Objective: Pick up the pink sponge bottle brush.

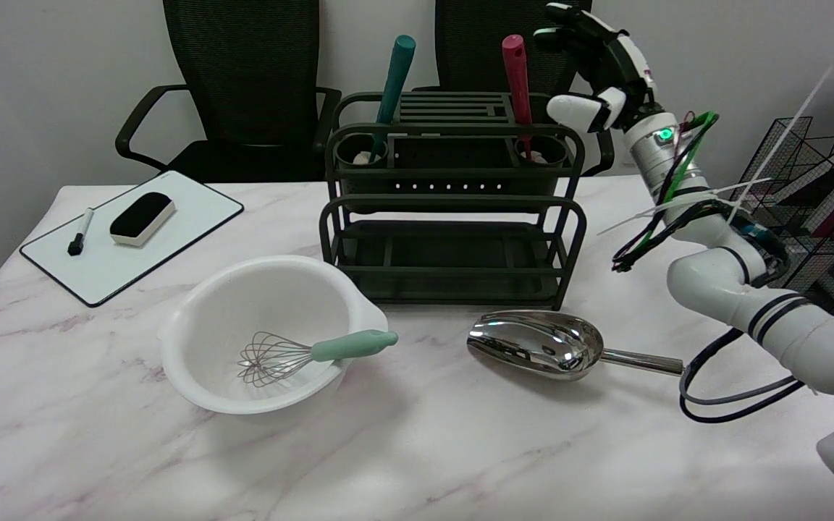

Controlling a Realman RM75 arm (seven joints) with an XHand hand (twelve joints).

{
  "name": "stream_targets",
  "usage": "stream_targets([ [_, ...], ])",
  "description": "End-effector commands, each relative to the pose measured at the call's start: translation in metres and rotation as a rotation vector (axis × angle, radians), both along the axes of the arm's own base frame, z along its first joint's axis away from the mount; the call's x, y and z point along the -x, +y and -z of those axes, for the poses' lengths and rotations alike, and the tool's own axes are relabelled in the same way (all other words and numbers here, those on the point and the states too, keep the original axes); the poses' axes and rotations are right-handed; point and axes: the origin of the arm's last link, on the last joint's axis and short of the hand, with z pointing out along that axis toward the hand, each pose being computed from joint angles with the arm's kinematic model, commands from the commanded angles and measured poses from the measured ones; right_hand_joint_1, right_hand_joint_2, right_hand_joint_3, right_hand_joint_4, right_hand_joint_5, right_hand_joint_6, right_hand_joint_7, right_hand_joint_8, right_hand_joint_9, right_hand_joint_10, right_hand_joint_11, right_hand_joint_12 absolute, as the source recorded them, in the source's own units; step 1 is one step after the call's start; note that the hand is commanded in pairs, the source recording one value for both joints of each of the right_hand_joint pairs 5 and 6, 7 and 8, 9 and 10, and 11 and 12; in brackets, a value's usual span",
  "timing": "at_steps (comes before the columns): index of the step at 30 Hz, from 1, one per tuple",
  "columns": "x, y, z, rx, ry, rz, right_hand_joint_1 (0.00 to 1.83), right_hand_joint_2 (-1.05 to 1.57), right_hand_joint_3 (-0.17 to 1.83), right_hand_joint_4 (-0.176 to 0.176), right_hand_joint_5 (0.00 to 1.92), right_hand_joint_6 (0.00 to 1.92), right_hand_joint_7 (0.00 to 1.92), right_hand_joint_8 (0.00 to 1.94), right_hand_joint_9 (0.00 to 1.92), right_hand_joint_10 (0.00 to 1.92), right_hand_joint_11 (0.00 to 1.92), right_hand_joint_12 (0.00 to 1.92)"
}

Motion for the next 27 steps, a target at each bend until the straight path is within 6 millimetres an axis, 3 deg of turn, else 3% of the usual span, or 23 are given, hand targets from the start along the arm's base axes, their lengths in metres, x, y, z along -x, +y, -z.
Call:
stream_targets([
  [1, 0.002, -0.016, 0.047, -0.118, -0.014, -0.002, 1.1, -0.5, 1.11, 0.0, 0.38, 0.38, 0.6, 0.6, 0.5, 0.5, 0.22, 0.22],
  [5, -0.006, -0.013, 0.056, -0.142, 0.008, -0.022, 1.14, -0.43, 1.04, 0.0, 0.4, 0.4, 0.64, 0.64, 0.57, 0.57, 0.33, 0.33],
  [11, -0.012, -0.005, 0.051, -0.128, 0.015, -0.022, 1.19, -0.29, 0.98, 0.0, 0.47, 0.47, 0.73, 0.73, 0.7, 0.7, 0.51, 0.51],
  [27, -0.006, 0.005, 0.065, -0.174, 0.011, 0.005, 1.18, -0.19, 1.04, 0.0, 0.6, 0.6, 0.8, 0.8, 0.76, 0.76, 0.54, 0.54],
])
